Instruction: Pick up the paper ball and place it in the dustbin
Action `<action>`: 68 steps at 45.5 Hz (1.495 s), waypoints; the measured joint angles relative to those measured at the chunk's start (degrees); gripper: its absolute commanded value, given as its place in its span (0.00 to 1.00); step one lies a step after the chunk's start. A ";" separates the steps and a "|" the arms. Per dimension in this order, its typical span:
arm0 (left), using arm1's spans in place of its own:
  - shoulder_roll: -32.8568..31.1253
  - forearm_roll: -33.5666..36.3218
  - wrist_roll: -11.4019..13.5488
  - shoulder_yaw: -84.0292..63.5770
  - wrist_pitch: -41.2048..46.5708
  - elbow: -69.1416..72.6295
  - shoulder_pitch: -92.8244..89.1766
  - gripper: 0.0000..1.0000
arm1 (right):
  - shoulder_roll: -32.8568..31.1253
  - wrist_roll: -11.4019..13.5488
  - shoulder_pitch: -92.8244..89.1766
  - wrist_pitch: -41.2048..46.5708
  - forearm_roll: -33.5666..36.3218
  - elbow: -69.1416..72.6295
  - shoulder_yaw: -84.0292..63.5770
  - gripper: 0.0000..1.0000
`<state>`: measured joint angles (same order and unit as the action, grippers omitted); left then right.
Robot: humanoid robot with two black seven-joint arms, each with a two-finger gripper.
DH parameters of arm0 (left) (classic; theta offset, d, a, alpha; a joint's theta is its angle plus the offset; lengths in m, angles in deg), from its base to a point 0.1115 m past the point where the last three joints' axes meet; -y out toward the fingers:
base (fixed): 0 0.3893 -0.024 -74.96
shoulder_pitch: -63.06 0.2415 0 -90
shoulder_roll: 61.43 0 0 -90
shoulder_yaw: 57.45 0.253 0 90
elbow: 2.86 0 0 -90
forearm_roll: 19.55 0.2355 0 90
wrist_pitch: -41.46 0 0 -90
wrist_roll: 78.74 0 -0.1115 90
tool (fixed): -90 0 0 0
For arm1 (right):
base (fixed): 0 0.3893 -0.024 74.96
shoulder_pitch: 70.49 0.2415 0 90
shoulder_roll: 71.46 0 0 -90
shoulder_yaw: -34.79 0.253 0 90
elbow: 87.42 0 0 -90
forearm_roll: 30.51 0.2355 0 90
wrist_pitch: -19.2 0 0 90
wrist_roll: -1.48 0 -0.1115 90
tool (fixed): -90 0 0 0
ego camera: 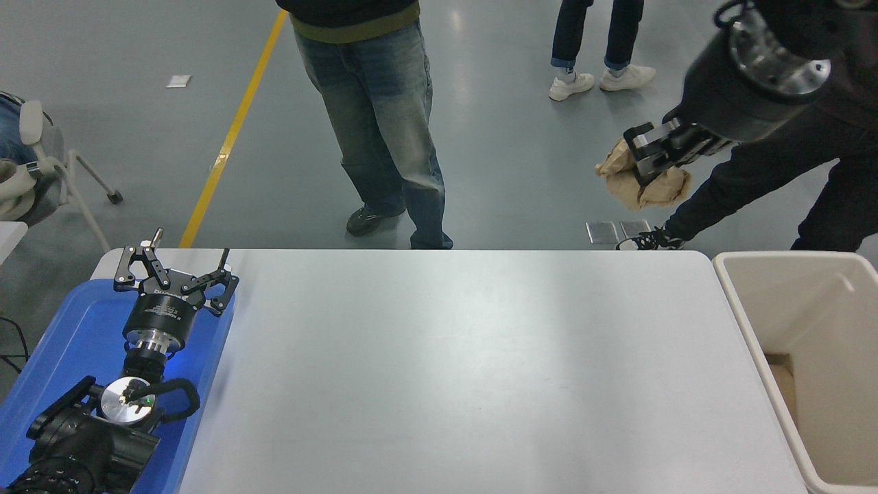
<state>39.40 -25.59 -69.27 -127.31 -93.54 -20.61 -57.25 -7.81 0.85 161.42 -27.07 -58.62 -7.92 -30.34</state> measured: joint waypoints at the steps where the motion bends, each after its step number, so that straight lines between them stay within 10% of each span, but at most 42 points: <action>1: -0.01 0.00 0.00 0.00 0.00 -0.01 0.00 0.99 | -1.30 0.00 -0.81 -0.37 -1.31 -0.66 -0.43 0.00; 35: 0.00 0.02 0.02 -0.02 0.00 0.00 -0.01 0.99 | -22.27 0.16 -54.65 -30.19 -9.32 -35.50 11.09 0.00; 68: 0.01 0.06 0.01 -0.01 0.00 0.00 -0.01 0.99 | -0.57 1.81 -103.16 -49.24 25.62 -66.58 50.80 0.00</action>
<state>39.41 -25.53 -69.26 -127.32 -93.54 -20.61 -57.26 -8.37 2.66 58.26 -76.31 -33.00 -74.50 20.47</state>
